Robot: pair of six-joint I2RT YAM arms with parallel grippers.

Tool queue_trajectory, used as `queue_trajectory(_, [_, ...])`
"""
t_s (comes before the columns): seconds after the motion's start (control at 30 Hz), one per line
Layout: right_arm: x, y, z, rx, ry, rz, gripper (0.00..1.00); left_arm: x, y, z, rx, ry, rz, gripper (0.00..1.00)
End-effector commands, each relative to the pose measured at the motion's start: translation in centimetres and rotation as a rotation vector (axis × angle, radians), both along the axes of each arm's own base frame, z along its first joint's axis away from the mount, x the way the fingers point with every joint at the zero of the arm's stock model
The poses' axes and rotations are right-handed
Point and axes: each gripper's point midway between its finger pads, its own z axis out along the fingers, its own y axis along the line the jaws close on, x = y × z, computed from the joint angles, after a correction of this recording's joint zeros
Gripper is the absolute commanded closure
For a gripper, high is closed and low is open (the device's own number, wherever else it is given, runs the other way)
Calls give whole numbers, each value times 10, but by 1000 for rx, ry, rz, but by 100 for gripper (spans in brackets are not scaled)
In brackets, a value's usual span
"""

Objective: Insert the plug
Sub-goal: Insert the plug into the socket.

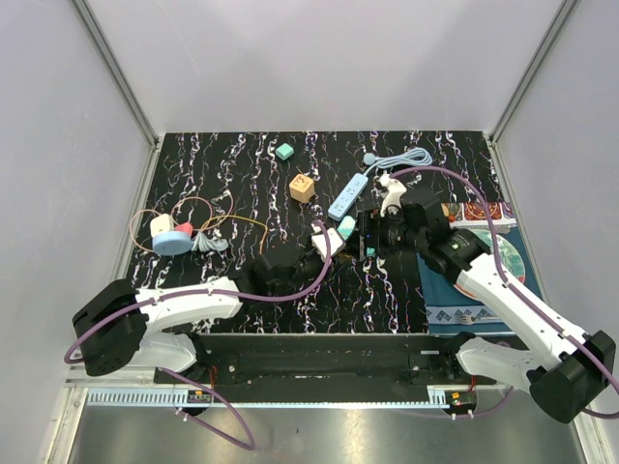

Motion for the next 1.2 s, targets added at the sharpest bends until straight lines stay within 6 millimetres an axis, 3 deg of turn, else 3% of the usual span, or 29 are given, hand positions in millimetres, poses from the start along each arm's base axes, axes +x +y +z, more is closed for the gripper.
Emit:
queue_trajectory(0.0, [13,11,13,9,-48,-29,18,8,-8,58,-148,-87,17,100])
queue_trajectory(0.5, [12,20,-11,-85,61,-12,41,8,-4,59,-110,-140,4,100])
queue_trajectory(0.93, [9,22,-39,-175,177,11,44,5,5,61,-133,-183,12,99])
queue_trajectory(1.0, [9,22,-37,-176,166,12,49,4,5,62,-137,-184,3,99])
queue_trajectory(1.1, [9,23,-35,-175,159,30,74,4,4,59,-127,-179,4,95])
queue_trajectory(1.13, [9,24,-33,-174,152,35,82,5,3,58,-123,-175,7,92])
queue_trajectory(1.17, [11,22,-34,-183,145,31,93,8,4,56,-117,-169,21,82])
